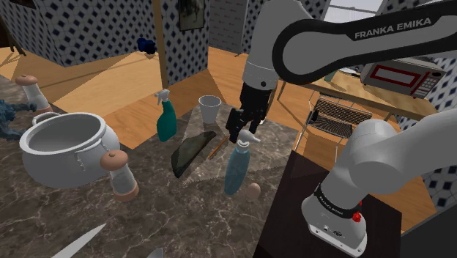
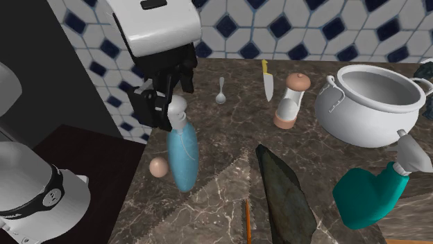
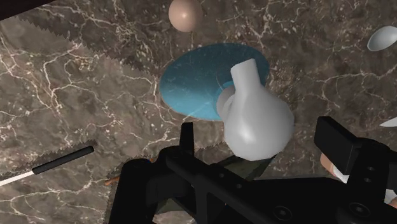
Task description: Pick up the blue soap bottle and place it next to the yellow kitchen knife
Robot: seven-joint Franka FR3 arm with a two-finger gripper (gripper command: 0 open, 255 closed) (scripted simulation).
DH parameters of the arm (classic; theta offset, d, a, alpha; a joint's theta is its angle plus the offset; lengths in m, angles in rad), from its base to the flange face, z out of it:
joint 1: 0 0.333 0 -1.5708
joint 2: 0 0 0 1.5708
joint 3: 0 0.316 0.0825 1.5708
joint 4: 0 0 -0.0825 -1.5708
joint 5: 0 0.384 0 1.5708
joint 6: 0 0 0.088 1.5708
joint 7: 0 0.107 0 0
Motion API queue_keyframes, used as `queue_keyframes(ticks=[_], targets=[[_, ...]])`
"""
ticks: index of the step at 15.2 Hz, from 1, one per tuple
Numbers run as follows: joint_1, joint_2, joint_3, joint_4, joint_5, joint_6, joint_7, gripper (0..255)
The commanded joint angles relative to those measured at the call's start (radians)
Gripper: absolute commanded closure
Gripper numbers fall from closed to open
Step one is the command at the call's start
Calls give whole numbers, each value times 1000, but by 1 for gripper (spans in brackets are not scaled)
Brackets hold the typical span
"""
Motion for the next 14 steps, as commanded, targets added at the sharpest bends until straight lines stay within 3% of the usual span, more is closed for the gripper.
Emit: queue_keyframes(ticks=[1, 9, 10, 14], targets=[[4, 9, 8, -20, 8, 30, 0, 0], [4, 9, 8, -19, 8, 30, 0, 0], [4, 9, 8, -19, 8, 30, 0, 255], [4, 9, 8, -19, 8, 30, 0, 255]])
